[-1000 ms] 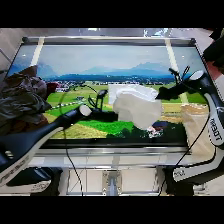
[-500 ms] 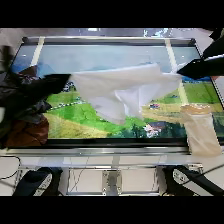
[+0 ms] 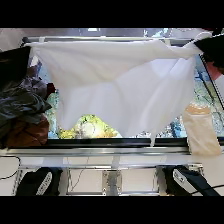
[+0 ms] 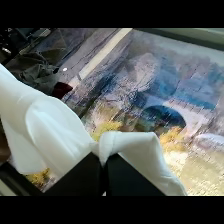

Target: Fold the shirts.

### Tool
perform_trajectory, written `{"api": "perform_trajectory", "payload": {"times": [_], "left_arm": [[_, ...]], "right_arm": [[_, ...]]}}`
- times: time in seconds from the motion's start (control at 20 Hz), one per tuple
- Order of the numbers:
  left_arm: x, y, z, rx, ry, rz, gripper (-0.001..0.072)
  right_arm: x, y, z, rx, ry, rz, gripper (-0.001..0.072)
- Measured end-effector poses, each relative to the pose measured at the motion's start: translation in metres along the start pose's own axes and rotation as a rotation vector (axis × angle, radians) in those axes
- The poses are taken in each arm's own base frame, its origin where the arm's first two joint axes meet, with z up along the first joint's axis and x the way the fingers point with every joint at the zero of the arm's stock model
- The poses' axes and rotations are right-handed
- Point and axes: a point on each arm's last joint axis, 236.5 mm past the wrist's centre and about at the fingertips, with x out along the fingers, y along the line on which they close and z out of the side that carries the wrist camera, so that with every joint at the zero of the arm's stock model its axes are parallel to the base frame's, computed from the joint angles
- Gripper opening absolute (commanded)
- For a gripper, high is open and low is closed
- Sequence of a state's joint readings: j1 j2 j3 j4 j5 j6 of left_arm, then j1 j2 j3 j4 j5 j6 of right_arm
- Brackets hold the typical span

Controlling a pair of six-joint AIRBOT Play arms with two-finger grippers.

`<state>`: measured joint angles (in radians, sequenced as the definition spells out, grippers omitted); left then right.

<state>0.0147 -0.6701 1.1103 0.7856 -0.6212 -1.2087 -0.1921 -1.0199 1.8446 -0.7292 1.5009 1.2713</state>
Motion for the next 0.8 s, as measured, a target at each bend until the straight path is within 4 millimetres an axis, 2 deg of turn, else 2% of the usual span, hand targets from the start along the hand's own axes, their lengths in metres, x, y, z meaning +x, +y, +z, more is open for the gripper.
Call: {"api": "perform_trajectory", "payload": {"times": [0.15,0.35,0.5,0.65,0.7,0.75,0.8], "left_arm": [[0.069,0.027,-0.035,0.022,0.122,0.026,0.0012],[0.178,0.044,-0.104,0.068,0.233,0.031,0.0012],[0.250,0.046,-0.154,0.084,0.280,0.019,0.0013],[0.302,0.047,-0.193,0.093,0.302,0.004,0.0017],[0.314,0.048,-0.203,0.083,0.303,0.000,0.0072],[0.322,0.049,-0.209,0.065,0.302,-0.002,0.0362],[0.328,0.049,-0.212,0.044,0.298,-0.005,0.0637]], "right_arm": [[0.059,-0.036,-0.043,0.157,0.191,0.061,0.0011],[0.152,-0.114,-0.119,0.296,0.420,-0.054,0.0010],[0.209,-0.180,-0.156,0.382,0.441,-0.195,0.0011],[0.248,-0.235,-0.180,0.442,0.401,-0.306,0.0023],[0.258,-0.250,-0.186,0.458,0.382,-0.334,0.0152],[0.265,-0.265,-0.189,0.467,0.355,-0.364,0.0443],[0.270,-0.277,-0.188,0.472,0.323,-0.387,0.0528]]}}
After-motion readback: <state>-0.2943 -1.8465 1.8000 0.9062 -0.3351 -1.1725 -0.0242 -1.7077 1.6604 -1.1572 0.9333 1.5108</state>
